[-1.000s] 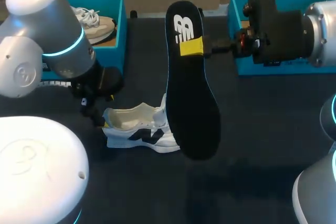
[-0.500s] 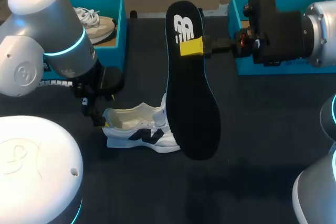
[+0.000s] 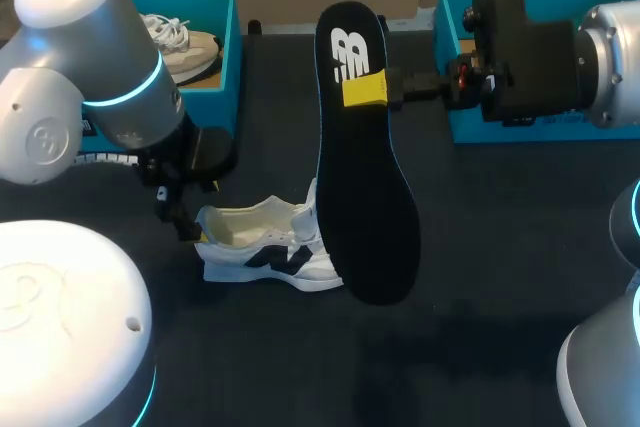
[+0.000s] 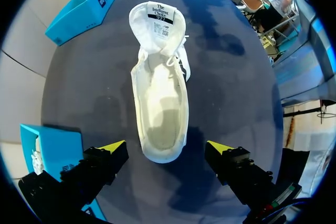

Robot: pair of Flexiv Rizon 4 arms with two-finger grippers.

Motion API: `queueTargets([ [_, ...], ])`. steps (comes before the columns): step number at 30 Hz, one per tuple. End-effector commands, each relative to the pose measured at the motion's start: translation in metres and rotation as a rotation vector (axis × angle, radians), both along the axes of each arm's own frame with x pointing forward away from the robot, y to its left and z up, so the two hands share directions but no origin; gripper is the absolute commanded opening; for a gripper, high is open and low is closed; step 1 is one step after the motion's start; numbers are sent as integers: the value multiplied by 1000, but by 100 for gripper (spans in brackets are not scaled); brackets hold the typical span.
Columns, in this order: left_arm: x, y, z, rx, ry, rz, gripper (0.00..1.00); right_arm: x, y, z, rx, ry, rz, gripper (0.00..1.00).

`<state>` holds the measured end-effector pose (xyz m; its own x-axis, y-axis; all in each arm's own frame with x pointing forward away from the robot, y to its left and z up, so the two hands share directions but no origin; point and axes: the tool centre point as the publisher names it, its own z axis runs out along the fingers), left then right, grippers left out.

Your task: Take the shoe out of the shoebox, open the shoe tongue, remove and reinsert the insole, then place the shoe into the shoebox

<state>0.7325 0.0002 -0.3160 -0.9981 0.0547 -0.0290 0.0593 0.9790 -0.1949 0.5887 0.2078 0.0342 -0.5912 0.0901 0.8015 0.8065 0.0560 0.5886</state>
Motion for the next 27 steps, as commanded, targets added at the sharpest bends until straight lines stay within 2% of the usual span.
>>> queueTargets([
  [1,-2,-1,3,2,-10,-10,100,-4,4,0,2,1,-9,0],
  [15,21,-52,5,-17,-28,-93,100,-4,4,0,2,1,-9,0],
  [27,46,-94,-21,-38,-20,-133,100,-4,4,0,2,1,-9,0],
])
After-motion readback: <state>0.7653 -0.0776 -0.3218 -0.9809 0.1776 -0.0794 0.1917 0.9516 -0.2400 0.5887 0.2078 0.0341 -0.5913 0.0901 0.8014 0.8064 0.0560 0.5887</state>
